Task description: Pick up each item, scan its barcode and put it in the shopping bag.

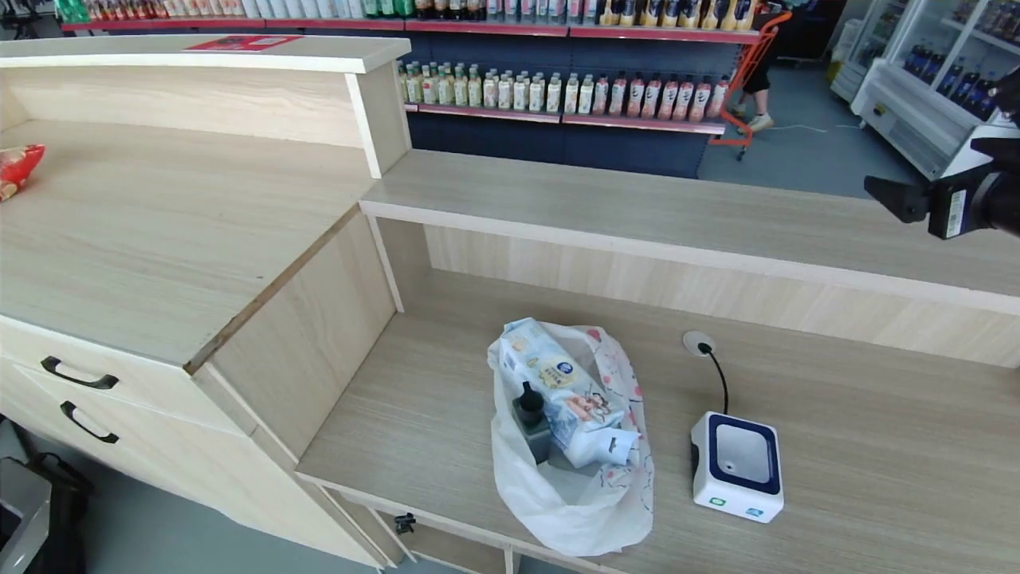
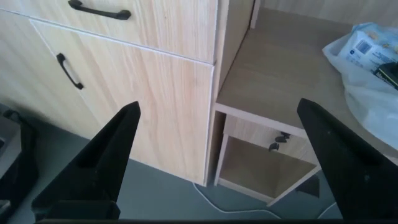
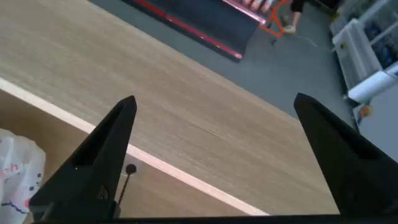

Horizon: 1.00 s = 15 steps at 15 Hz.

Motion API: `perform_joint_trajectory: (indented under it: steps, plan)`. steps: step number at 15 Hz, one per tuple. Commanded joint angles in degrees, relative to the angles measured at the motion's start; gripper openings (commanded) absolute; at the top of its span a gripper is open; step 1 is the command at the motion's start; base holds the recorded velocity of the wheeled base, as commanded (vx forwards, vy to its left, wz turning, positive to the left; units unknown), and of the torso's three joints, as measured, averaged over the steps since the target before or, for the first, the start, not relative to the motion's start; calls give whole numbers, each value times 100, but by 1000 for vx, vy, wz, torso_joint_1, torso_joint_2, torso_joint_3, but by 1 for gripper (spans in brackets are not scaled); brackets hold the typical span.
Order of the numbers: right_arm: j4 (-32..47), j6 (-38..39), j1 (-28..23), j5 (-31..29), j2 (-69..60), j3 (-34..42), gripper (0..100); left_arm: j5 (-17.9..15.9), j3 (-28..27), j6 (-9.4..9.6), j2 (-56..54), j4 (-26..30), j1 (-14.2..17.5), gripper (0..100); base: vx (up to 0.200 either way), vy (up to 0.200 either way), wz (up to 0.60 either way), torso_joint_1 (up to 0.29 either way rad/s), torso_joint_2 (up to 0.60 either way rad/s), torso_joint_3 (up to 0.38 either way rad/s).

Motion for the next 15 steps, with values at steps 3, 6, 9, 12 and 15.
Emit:
perform_joint_trajectory:
  steps: [3, 6, 9, 12, 15]
  plan:
    - [180, 632, -439, -462, -1184, 873, 100, 3, 1, -2, -2, -1, 2, 100, 0, 0, 0, 0, 0, 0]
    - [206, 1344, -817, -453, -2318, 2323, 100, 3, 1, -2, -2, -1, 2, 100, 0, 0, 0, 0, 0, 0]
    - [303, 1396, -817, -620, -3162, 3536, 100, 3, 1, -2, -2, -1, 2, 100, 0, 0, 0, 0, 0, 0]
    - [303, 1669, -800, -954, -3838, 4661, 100, 3, 1, -2, -2, -1, 2, 100, 0, 0, 0, 0, 0, 0]
    - [285, 1678, -712, -954, -4462, 5583, 100, 3, 1, -2, -2, -1, 2, 100, 0, 0, 0, 0, 0, 0]
